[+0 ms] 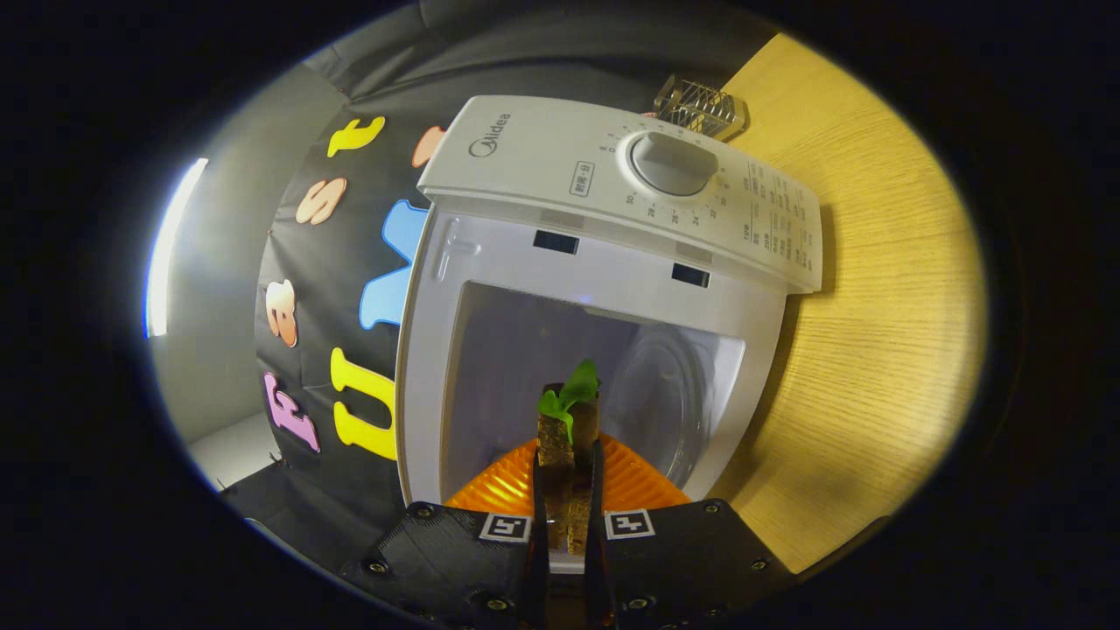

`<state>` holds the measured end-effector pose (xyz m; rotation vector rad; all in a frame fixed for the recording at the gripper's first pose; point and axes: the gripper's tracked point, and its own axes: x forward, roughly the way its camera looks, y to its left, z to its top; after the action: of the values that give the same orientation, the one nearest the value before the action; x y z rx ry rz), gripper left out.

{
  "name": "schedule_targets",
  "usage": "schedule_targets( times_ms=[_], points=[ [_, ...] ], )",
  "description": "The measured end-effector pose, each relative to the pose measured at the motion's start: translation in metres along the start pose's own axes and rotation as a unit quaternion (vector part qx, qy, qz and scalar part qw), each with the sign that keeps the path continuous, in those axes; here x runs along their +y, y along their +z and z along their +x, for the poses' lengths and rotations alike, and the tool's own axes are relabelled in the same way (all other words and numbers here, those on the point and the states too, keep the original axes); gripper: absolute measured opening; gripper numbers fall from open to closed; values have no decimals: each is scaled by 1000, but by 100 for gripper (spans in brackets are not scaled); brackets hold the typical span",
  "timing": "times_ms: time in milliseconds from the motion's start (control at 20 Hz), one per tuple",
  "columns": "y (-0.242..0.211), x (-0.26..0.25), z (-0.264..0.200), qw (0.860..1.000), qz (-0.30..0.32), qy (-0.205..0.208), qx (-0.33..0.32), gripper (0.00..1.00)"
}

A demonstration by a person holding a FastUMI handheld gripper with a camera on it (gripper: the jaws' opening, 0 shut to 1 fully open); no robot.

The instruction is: Open the microwave, put the food inside, and close the microwave door.

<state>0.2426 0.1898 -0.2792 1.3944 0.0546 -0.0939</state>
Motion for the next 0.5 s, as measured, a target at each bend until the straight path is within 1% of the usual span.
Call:
schedule_targets(
  times_ms=[100,250,400,500],
  points=[
    [-1,-5,12,1000,22,-13,-1,16],
    [0,-10,29,999,18,-23,-13,16],
    [-10,-17,42,999,15,-35,-19,16],
    [-17,-21,51,998,30,-46,-16,16]
  ],
)
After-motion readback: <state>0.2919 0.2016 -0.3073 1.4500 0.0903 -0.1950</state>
